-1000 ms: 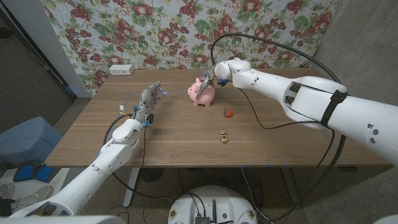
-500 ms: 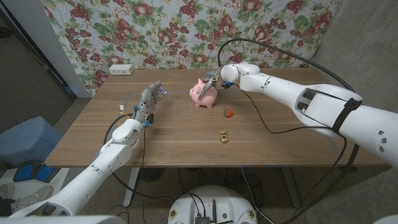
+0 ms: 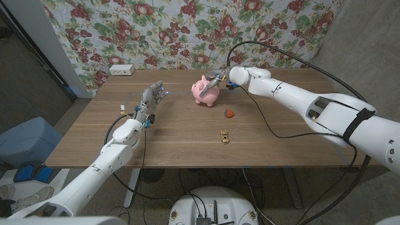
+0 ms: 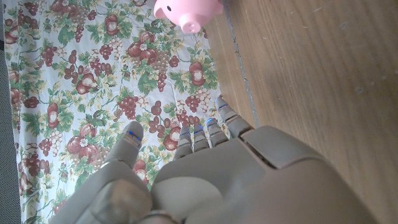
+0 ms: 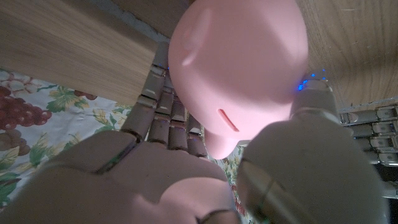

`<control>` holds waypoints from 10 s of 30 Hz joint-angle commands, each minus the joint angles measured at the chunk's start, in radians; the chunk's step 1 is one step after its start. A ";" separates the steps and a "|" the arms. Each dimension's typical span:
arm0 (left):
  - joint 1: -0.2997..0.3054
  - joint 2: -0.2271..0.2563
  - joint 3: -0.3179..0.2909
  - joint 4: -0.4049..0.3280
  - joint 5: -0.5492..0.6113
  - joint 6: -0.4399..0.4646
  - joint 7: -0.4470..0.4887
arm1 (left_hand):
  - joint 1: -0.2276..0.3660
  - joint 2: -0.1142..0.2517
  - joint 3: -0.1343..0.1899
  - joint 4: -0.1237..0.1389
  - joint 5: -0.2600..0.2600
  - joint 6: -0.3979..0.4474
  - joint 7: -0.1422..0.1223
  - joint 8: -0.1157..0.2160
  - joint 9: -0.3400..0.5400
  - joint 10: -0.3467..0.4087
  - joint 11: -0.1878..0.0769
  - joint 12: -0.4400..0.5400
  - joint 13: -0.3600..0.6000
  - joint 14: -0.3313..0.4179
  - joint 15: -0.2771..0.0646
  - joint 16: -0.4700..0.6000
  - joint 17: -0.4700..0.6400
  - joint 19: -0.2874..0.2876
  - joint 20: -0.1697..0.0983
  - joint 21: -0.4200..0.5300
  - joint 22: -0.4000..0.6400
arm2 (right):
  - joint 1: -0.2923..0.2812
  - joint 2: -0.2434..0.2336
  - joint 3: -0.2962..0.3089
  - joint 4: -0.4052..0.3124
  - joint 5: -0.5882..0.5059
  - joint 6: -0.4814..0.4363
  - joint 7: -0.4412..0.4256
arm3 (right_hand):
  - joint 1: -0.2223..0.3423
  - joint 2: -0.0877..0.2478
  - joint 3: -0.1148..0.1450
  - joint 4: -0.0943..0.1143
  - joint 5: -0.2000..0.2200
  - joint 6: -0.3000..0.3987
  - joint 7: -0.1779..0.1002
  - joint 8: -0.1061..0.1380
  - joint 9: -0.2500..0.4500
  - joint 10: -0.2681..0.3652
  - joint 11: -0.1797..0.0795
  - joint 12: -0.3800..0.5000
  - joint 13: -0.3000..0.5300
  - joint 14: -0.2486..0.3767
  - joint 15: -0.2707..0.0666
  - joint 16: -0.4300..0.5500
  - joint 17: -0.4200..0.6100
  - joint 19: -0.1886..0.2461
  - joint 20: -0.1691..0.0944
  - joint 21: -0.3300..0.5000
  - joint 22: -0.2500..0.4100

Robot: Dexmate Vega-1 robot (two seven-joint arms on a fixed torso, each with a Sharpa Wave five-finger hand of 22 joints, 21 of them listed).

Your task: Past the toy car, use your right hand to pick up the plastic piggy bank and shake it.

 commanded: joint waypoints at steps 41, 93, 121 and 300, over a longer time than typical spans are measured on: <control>-0.031 -0.010 0.015 0.021 0.007 0.007 -0.013 | -0.007 0.037 0.010 -0.005 0.002 0.003 0.002 0.004 0.004 0.007 -0.002 0.003 0.004 0.001 -0.012 0.000 0.002 0.008 -0.003 -0.004 0.003 | -0.243 -0.148 0.272 -0.219 0.202 0.045 -0.237 | 0.223 0.217 0.224 0.003 0.301 0.598 -0.082 0.067 0.133 0.526 -0.301 0.160 0.211 0.494 -0.399 0.246 0.508 0.014 -0.017 0.077 0.007; -0.023 0.001 0.015 0.002 0.007 0.014 -0.015 | -0.006 0.037 0.011 -0.007 0.002 0.003 0.003 0.004 0.004 0.006 -0.002 0.002 0.004 0.000 -0.013 0.000 0.002 0.009 -0.003 -0.006 0.003 | -0.439 -0.205 0.461 -0.332 0.384 0.118 -0.431 | 0.200 0.206 0.263 0.004 0.376 0.601 -0.079 0.062 0.160 0.531 -0.305 0.170 0.244 0.492 -0.401 0.263 0.619 -0.008 -0.019 0.148 -0.003; -0.013 0.006 0.013 -0.011 0.007 0.016 -0.011 | -0.006 0.037 0.012 -0.008 0.002 0.003 0.003 0.004 0.004 0.006 -0.001 0.002 0.004 0.001 -0.013 0.000 0.002 0.009 -0.003 -0.007 0.003 | -0.558 -0.118 0.589 -0.273 0.490 0.305 -0.670 | 0.194 0.205 0.273 0.005 0.402 0.600 -0.084 0.055 0.165 0.529 -0.310 0.168 0.250 0.487 -0.401 0.273 0.622 -0.021 -0.025 0.180 -0.009; -0.077 -0.027 0.042 0.044 0.023 0.033 -0.015 | -0.004 0.037 0.012 -0.014 0.001 0.004 0.003 0.003 0.004 0.004 -0.001 0.002 0.004 0.000 -0.008 0.000 0.002 0.009 0.000 -0.009 0.003 | -0.393 -0.325 0.494 -0.341 0.613 -0.032 -0.148 | 0.163 0.219 0.271 0.004 0.458 0.588 -0.079 0.016 0.200 0.503 -0.292 0.149 0.265 0.436 -0.400 0.310 0.619 -0.139 -0.013 0.384 -0.061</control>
